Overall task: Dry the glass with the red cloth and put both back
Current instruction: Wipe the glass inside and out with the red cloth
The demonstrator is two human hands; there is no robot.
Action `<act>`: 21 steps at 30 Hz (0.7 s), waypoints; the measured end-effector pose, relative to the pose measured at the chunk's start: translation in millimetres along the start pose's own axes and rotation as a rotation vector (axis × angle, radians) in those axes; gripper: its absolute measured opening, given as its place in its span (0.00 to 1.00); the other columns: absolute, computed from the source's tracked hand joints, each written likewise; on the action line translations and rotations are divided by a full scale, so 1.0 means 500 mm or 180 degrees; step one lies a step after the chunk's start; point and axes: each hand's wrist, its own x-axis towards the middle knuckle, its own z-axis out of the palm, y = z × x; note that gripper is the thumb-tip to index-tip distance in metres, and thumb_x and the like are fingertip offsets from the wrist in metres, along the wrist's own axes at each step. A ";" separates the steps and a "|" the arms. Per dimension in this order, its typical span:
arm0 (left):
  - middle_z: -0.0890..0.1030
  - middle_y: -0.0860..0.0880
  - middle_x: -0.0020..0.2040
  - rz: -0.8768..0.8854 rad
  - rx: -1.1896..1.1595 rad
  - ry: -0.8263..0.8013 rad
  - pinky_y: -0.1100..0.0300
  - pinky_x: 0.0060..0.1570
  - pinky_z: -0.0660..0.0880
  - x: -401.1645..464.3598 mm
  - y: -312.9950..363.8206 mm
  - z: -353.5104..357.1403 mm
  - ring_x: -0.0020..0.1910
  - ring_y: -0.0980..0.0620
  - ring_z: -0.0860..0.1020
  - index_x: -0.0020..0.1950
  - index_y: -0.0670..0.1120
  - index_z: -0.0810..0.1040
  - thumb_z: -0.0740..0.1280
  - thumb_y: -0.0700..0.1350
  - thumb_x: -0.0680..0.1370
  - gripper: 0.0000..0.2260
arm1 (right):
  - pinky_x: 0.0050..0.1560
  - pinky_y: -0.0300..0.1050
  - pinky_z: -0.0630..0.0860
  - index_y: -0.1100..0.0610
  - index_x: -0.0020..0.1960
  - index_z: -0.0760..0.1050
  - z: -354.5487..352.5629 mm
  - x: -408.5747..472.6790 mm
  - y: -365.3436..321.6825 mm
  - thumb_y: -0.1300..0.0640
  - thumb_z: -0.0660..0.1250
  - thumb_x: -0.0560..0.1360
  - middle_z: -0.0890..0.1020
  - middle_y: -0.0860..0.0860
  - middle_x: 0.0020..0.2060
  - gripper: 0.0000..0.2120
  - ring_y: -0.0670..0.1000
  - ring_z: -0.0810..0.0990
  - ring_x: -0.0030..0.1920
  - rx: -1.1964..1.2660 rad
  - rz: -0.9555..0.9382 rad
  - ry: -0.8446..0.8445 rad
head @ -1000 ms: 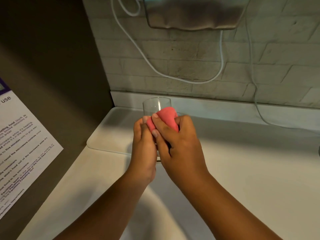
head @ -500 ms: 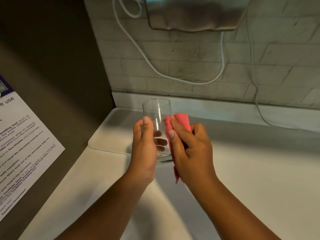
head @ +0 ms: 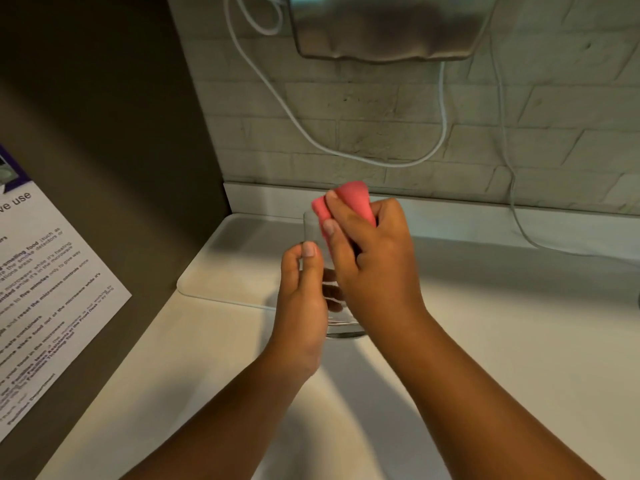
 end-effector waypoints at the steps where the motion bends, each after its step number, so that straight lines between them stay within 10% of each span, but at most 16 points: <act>1: 0.86 0.42 0.56 -0.0019 0.0006 0.0019 0.45 0.49 0.85 -0.004 0.002 0.002 0.48 0.44 0.87 0.63 0.60 0.75 0.57 0.73 0.76 0.24 | 0.46 0.27 0.71 0.50 0.69 0.76 0.001 0.010 0.007 0.51 0.66 0.81 0.73 0.50 0.49 0.17 0.40 0.71 0.45 0.0027 0.0081 0.0078; 5: 0.83 0.43 0.52 -0.0081 -0.0188 0.0271 0.60 0.37 0.81 0.006 0.015 -0.007 0.39 0.52 0.85 0.62 0.59 0.77 0.56 0.70 0.79 0.21 | 0.47 0.23 0.68 0.48 0.69 0.75 0.005 0.005 0.034 0.54 0.65 0.81 0.73 0.50 0.45 0.17 0.32 0.72 0.47 0.0278 0.0326 0.0226; 14: 0.83 0.44 0.57 -0.0621 -0.0510 0.0161 0.44 0.65 0.79 0.025 0.027 -0.013 0.64 0.43 0.83 0.70 0.48 0.75 0.58 0.70 0.81 0.30 | 0.46 0.27 0.71 0.50 0.67 0.77 0.002 -0.097 -0.016 0.47 0.61 0.82 0.70 0.32 0.50 0.16 0.35 0.73 0.50 0.0237 0.0093 -0.0548; 21: 0.84 0.42 0.65 -0.0501 -0.0546 0.0045 0.44 0.70 0.75 0.037 0.033 -0.018 0.66 0.44 0.81 0.71 0.50 0.78 0.57 0.69 0.81 0.30 | 0.51 0.40 0.74 0.50 0.64 0.78 -0.001 -0.050 -0.027 0.52 0.62 0.76 0.78 0.52 0.54 0.17 0.50 0.76 0.52 -0.0012 -0.0317 -0.0582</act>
